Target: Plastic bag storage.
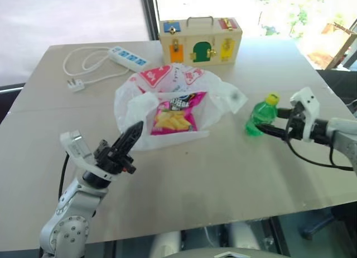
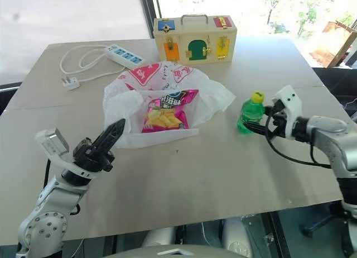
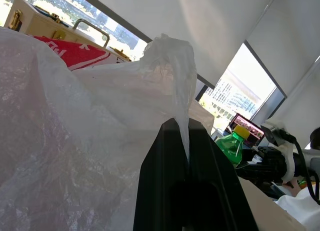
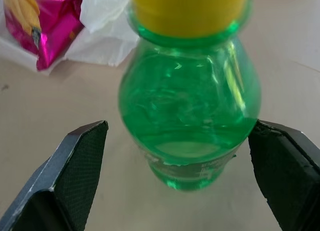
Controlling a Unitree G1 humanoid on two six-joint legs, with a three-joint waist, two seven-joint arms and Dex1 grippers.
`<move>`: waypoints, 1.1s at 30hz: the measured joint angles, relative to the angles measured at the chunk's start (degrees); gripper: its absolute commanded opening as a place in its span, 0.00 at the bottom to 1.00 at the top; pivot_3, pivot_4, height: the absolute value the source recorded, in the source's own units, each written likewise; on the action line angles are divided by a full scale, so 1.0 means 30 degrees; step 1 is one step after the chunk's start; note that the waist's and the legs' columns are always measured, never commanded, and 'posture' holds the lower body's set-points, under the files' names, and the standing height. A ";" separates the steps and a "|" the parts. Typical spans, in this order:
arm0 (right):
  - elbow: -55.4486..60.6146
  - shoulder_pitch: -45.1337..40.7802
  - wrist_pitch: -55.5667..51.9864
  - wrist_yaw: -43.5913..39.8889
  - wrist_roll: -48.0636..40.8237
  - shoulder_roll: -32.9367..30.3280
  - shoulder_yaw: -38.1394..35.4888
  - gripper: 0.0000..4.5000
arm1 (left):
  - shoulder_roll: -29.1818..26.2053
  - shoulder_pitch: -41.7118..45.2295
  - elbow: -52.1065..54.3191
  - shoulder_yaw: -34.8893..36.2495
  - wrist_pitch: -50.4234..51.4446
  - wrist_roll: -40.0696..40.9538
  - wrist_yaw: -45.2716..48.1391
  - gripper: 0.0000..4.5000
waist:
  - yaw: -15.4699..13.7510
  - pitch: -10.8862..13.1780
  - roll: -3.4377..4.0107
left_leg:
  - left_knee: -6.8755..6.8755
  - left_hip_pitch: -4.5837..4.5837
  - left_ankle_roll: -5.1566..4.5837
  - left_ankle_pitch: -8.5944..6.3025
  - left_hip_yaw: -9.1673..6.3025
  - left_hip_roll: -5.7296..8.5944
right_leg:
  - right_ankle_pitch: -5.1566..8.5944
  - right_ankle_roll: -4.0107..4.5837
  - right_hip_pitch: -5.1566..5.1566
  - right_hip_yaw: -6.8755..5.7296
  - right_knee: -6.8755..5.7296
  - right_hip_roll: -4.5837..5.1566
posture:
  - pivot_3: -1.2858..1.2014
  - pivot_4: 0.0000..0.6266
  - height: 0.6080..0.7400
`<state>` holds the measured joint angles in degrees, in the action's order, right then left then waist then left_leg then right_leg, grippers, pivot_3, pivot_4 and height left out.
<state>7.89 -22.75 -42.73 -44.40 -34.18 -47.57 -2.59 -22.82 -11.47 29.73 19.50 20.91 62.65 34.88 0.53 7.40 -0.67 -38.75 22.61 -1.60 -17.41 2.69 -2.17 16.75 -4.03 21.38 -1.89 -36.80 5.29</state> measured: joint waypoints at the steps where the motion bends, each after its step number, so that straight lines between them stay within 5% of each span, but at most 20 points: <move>1: -0.0130 -0.0090 0.0340 0.0341 0.0345 0.0867 0.0154 0.99 | 0.0010 -0.0063 0.0002 0.0022 -0.0006 -0.0036 0.0018 0.00 | 0.0005 -0.0009 -0.0015 | -0.0006 -0.0001 0.0000 0.0000 -0.0002 0.0000 | 0.0000 0.0000 -0.0006 -0.0004 0.0005 -0.0004 | 0.52 0.24 1.00; 3: -0.0944 -0.0233 0.1213 0.1152 0.1113 0.2611 0.0355 0.99 | 0.0047 -0.0052 0.0002 -0.0023 -0.0007 -0.0069 0.0039 0.00 | 0.0041 -0.0021 -0.0037 | -0.0024 -0.0006 0.0001 0.0000 0.0000 0.0003 | 0.0000 0.0000 -0.0013 -0.0003 0.0002 -0.0019 | 0.52 0.24 1.00; 8: -0.2522 -0.0484 0.1809 0.2043 0.1886 0.3719 0.0271 0.69 | 0.0047 -0.0545 0.0020 0.0076 -0.0017 -0.0062 0.0107 0.00 | -0.0034 -0.0009 -0.0017 | -0.0035 -0.0003 0.0002 0.0001 -0.0002 0.0010 | 0.0000 0.0000 -0.0010 -0.0005 -0.0007 -0.0013 | 0.52 0.24 1.00; 16: -0.0934 -0.1339 -0.0763 0.1286 -0.0315 0.4794 -0.0027 0.69 | 0.0251 -0.0797 0.0265 0.0056 -0.0071 -0.0059 0.0119 0.00 | 0.0141 0.0010 0.0010 | -0.0032 0.0001 0.0002 0.0001 0.0002 -0.0003 | -0.0001 0.0000 0.0009 0.0023 -0.0019 -0.0026 | 0.52 0.24 1.00; 23: 0.1517 -0.6450 -0.3995 0.3485 -0.5215 1.1616 0.0547 0.69 | 0.0300 -0.0773 0.0483 -0.0113 -0.0035 0.0202 0.0448 0.00 | 0.0100 -0.0007 -0.0014 | -0.0016 0.0010 0.0006 0.0002 -0.0162 0.0012 | -0.0001 0.0005 0.0035 0.0032 -0.0082 -0.0065 | 0.52 0.24 1.00; 30: -0.4570 -0.6695 -0.4672 0.6120 -0.1834 1.5303 0.4430 0.69 | 0.0599 -0.1063 0.1394 -0.0219 -0.0014 0.1250 0.0917 0.00 | 0.0115 -0.0022 -0.0040 | -0.0041 0.0025 0.0010 0.0005 -0.0194 0.0129 | -0.0029 0.0046 0.0039 0.0037 -0.0071 -0.0042 | 0.52 0.24 1.00; 33: -0.7511 -0.7432 -0.4872 0.6571 -0.1383 1.6888 0.4206 0.99 | 0.0658 -0.1678 0.1832 -0.0535 0.0019 0.1506 0.1195 0.00 | 0.0279 0.0005 0.0001 | -0.0039 0.0026 0.0029 0.0016 -0.0223 0.0117 | -0.0029 0.0046 0.0055 0.0052 -0.0104 -0.0085 | 0.52 0.24 1.00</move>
<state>-14.64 -45.05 -57.35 -24.68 -38.33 3.09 10.03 -20.84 -16.51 35.22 17.89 20.97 67.16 38.46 1.36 7.42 -0.67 -38.87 22.69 -1.52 -17.36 2.02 -1.82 16.66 -3.89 21.55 -1.73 -37.11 5.03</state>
